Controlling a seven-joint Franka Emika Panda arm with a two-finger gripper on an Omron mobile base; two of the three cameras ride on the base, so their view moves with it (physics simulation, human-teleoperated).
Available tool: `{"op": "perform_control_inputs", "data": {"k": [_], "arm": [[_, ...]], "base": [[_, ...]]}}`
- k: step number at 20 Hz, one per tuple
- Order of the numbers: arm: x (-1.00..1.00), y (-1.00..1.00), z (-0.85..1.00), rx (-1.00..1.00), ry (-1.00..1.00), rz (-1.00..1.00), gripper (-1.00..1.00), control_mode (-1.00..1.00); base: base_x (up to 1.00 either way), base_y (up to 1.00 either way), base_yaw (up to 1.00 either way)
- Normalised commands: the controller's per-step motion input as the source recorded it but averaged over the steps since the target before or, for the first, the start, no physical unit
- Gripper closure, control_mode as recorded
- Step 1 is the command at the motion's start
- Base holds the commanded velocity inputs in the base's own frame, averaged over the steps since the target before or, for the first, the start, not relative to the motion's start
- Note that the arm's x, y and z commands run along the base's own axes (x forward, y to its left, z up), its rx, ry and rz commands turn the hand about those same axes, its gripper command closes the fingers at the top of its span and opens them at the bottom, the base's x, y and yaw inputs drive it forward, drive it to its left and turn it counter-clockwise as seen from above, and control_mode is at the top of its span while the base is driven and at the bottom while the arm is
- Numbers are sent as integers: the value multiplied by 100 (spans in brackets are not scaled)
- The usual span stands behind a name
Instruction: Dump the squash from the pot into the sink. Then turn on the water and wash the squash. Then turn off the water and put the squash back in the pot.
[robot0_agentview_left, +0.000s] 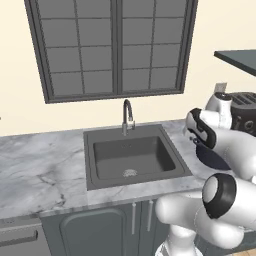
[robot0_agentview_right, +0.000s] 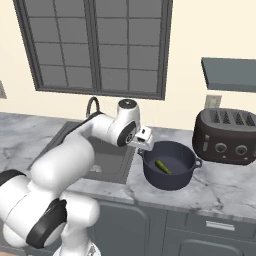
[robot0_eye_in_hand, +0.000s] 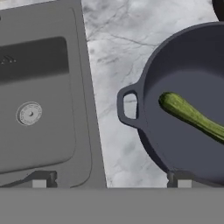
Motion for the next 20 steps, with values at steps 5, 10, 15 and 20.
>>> {"op": "perform_control_inputs", "data": {"k": [5, 10, 15, 20], "arm": [[20, -7, -14, 0, 0, -3, -100, -100], [13, -17, -13, 0, 0, -3, -100, -100], [16, -14, -19, 0, 0, -2, -100, -100], [16, -7, -20, 0, 0, 0, -100, -100]], "base": [[0, 0, 0], [0, 0, 0], [0, 0, 0], [0, 0, 0]]}}
